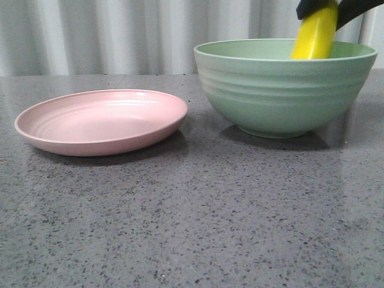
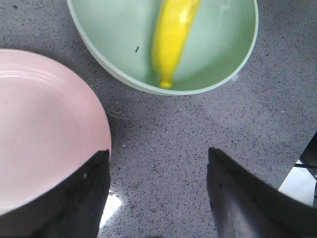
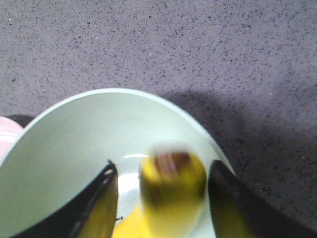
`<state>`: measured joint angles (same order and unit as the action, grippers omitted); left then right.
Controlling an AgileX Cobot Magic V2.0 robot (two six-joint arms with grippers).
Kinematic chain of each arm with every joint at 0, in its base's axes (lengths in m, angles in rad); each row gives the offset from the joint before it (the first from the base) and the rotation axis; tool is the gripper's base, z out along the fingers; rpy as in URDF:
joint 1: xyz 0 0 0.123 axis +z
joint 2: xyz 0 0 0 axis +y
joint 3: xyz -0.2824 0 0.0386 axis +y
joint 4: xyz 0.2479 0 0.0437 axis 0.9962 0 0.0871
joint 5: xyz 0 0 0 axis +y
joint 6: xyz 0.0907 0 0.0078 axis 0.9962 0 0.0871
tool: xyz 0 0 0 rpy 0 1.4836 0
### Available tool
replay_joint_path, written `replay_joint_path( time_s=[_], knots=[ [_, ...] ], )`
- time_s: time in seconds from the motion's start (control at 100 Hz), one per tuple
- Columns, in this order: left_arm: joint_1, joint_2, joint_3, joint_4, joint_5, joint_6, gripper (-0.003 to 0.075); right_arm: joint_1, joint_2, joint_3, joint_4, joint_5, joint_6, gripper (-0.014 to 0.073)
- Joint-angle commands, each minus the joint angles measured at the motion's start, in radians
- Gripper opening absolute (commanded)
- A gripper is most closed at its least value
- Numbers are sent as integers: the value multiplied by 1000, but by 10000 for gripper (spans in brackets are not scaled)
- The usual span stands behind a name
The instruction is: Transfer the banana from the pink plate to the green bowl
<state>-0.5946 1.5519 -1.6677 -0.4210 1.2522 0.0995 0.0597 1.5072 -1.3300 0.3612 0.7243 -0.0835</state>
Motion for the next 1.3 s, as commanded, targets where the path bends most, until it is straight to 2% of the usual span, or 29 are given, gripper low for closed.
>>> replay_joint_path(
  time_s=[0.0, 0.35, 0.45, 0.49, 0.55, 0.68, 0.7, 0.86, 1.0, 1.14, 1.29],
  knots=[
    [-5, -43, -32, -38, -36, 2, 391, -5, -35, -26, 11, -63, -13, 418],
    [10, -43, -44, -38, -38, 2, 391, -5, -83, -33, 4, -141, -22, 419],
    [25, -56, -67, -38, -42, 2, 358, -5, -139, -33, -13, -143, -51, 400],
    [33, -66, -71, -38, -47, 2, 325, -5, -159, -33, -32, -132, -51, 359],
    [42, -85, -73, -38, -69, 2, 233, -5, -198, -31, -58, -111, -51, 266],
    [50, -141, -73, -34, -100, 2, -17, -5, -275, -11, -85, -69, -51, -44],
    [50, -147, -73, -30, -105, 2, -17, -5, -288, -5, -85, -66, -51, -81],
    [50, -233, -63, 18, -166, 11, -19, -5, -406, 90, -91, -90, -83, -76],
    [50, -335, -3, 76, -261, 11, -19, -3, -543, 233, -91, -179, -98, -76],
    [50, -454, 124, 97, -380, 13, -19, -3, -689, 391, -91, -276, -107, -76],
    [50, -603, 343, 124, -531, 13, -19, -3, -832, 532, -91, -318, -129, -76]
  ],
)
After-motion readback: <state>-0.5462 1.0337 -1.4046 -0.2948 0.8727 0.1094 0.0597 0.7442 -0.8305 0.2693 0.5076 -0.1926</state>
